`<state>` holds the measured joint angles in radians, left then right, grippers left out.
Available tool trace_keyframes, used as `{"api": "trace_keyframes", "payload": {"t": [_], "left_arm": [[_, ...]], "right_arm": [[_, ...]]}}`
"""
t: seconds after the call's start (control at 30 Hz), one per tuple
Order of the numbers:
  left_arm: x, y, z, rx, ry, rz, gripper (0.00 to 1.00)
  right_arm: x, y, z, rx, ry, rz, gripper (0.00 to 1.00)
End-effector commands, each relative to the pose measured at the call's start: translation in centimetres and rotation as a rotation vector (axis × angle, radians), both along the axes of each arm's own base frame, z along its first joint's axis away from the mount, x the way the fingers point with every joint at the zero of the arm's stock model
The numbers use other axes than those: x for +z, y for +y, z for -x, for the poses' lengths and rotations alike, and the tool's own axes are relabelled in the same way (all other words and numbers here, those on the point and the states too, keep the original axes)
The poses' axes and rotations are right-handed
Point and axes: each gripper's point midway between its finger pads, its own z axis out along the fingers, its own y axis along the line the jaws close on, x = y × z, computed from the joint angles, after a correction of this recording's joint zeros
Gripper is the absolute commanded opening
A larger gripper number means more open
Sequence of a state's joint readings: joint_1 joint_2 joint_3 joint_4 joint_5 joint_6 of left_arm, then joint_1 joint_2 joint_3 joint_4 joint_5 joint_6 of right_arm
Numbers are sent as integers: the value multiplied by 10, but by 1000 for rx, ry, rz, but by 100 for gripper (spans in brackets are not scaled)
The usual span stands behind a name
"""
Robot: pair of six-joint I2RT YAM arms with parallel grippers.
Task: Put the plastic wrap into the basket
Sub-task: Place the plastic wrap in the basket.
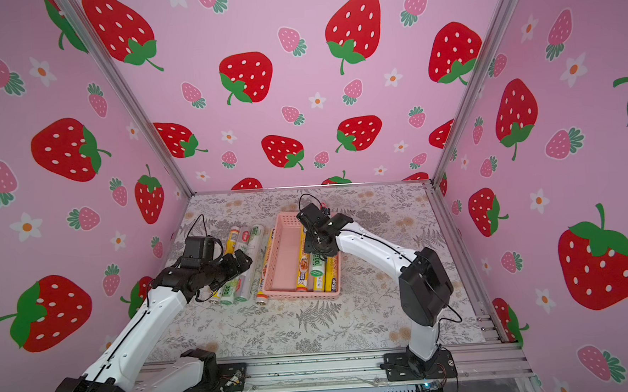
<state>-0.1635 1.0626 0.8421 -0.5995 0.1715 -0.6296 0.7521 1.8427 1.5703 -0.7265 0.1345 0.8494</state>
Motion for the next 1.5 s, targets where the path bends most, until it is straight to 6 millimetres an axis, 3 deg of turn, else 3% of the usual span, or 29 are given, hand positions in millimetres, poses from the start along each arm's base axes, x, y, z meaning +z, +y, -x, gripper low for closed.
{"api": "trace_keyframes", "payload": {"t": [0.0,0.23,0.37,0.57,1.1,1.47], "left_arm": [[-3,-7,3,-17,2,28,98],[-6,-15,5,-37,2,41,98],[-6,-16,3,-38,-1,39,98],[7,-16,0,-42,-33,39,98],[3,-19,0,-60,-29,43,98],[-6,-25,-3,-78,2,58,98]], "right_arm": [[23,37,-16,-7,-60,-134,22],[8,67,-19,-4,-30,-188,22],[-11,83,-19,-18,17,-237,22],[-29,100,-17,-26,39,-257,20],[-74,112,4,-10,91,-166,21],[-75,111,12,25,105,-130,44]]}}
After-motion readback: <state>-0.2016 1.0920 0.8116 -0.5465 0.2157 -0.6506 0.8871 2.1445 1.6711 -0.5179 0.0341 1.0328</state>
